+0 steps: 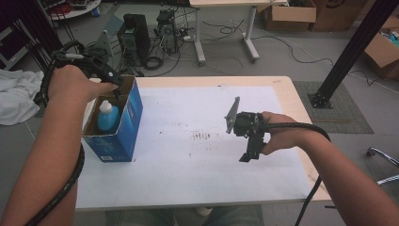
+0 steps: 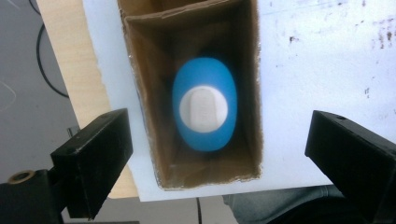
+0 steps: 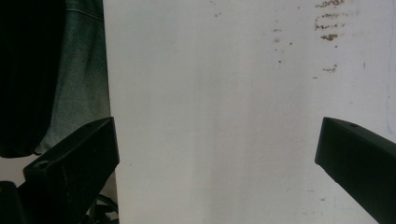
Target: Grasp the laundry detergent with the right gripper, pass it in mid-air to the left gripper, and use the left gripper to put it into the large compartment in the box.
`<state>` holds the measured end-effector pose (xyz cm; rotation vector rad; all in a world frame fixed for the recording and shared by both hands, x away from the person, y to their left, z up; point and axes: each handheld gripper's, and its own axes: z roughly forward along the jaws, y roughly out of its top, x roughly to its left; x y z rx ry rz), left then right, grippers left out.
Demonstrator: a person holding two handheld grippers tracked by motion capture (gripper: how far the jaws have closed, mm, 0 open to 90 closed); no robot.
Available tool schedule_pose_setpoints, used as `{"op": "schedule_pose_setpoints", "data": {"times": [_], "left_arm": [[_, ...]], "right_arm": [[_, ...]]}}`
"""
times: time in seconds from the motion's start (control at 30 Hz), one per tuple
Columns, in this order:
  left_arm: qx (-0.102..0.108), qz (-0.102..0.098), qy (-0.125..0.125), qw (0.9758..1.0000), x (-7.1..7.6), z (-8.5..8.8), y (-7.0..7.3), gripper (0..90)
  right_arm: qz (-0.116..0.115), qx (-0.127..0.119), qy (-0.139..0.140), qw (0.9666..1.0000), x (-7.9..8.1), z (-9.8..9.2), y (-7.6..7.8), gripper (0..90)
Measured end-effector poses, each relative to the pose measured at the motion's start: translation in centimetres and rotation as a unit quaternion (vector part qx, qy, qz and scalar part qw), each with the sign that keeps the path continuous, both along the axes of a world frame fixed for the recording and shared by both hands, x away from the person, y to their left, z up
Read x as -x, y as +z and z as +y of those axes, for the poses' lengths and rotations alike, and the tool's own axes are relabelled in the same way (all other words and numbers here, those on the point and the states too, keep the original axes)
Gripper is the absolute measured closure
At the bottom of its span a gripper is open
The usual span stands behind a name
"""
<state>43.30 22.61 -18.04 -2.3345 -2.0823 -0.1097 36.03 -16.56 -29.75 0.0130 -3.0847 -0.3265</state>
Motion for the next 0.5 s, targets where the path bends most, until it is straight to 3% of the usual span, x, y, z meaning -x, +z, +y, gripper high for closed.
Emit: {"op": "schedule_pose_setpoints", "data": {"times": [0.3, 0.5], "left_arm": [[0.0, 0.003, -0.026, 0.9996, 0.0, -1.2, 0.1, 5.9], [0.017, 0.0, -0.061, 0.998, 0.0, -2.6, 0.5, 0.9]], "right_arm": [[0.002, -0.002, -0.007, 1.0, 0.0, -0.4, -0.1, 0.0], [0.002, -0.003, -0.008, 1.0, 0.1, -0.6, 0.0, 0.0]]}}
